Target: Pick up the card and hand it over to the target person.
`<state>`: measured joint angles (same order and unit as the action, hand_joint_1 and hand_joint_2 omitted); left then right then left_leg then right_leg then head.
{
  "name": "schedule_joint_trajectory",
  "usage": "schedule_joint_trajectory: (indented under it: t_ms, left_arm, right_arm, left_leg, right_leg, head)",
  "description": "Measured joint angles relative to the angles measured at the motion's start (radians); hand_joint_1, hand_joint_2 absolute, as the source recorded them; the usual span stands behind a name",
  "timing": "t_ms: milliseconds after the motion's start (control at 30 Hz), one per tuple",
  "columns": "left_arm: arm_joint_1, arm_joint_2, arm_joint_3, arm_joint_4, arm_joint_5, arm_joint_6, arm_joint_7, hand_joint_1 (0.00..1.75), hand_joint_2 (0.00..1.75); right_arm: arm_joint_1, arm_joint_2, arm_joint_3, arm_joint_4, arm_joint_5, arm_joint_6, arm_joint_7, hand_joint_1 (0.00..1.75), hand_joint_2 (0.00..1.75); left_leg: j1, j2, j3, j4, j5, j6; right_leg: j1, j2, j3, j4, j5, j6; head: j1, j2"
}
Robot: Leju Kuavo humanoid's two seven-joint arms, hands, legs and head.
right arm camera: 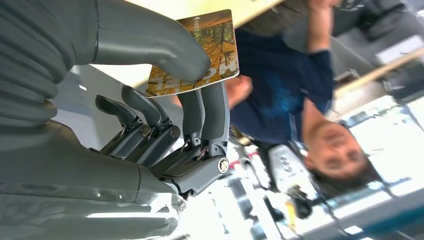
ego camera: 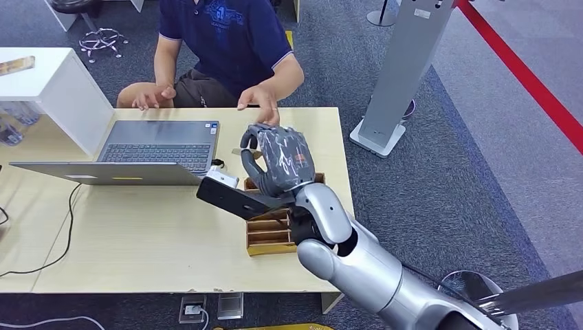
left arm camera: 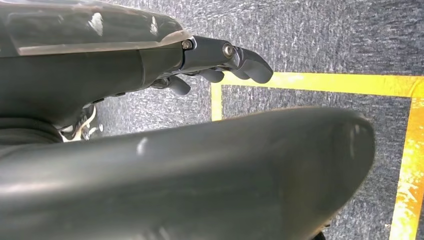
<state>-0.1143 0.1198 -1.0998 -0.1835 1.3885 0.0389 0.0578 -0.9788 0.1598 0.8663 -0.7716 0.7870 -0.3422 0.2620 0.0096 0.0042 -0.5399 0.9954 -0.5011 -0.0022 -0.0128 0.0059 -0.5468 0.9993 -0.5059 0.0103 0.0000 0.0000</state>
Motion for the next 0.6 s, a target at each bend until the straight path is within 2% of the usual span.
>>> schedule_joint_trajectory:
  t_ms: [100, 167, 333, 533, 600]
  left_arm:
    - [-0.004, 0.001, -0.013, 0.000, -0.007, -0.004, -0.007, 0.00, 0.00]
    - [-0.008, 0.003, -0.015, 0.001, -0.006, -0.005, -0.007, 0.00, 0.00]
    - [-0.005, 0.006, -0.013, 0.001, 0.001, -0.004, -0.007, 0.00, 0.00]
    - [-0.003, 0.009, -0.019, 0.000, 0.002, -0.002, -0.005, 0.00, 0.00]
    - [-0.006, 0.010, -0.028, 0.000, -0.005, -0.004, 0.000, 0.00, 0.00]
  right_arm:
    - [-0.049, 0.060, 0.047, 0.189, 0.025, -0.016, -0.038, 1.75, 1.75]
    - [-0.052, 0.089, 0.070, 0.260, 0.033, -0.019, -0.055, 1.75, 1.75]
    - [-0.036, 0.119, 0.092, 0.317, 0.043, -0.039, -0.065, 1.75, 1.75]
    - [-0.033, 0.119, 0.104, 0.348, 0.046, -0.051, -0.066, 1.75, 1.75]
    - [-0.033, 0.111, 0.102, 0.344, 0.044, -0.053, -0.064, 0.87, 1.75]
  left_leg:
    - [0.000, -0.002, 0.001, -0.001, 0.000, 0.000]
    - [0.000, -0.002, 0.002, -0.002, 0.001, -0.001]
    - [0.001, -0.006, 0.001, -0.002, 0.001, -0.001]
    - [0.001, -0.006, 0.002, -0.005, 0.003, -0.001]
    - [0.001, -0.008, -0.001, -0.002, 0.001, 0.000]
  right_leg:
    - [0.000, -0.002, 0.002, -0.001, 0.000, 0.000]
    - [0.000, -0.002, 0.003, -0.001, 0.000, 0.000]
    - [0.001, -0.005, 0.004, -0.002, -0.001, 0.000]
    - [0.001, -0.006, 0.004, -0.005, 0.001, -0.001]
    - [0.001, -0.008, 0.002, -0.002, -0.001, 0.000]
  head:
    - [0.000, 0.000]
    - [0.000, 0.000]
    - [0.000, 0.000]
    - [0.000, 0.000]
    - [0.000, 0.000]
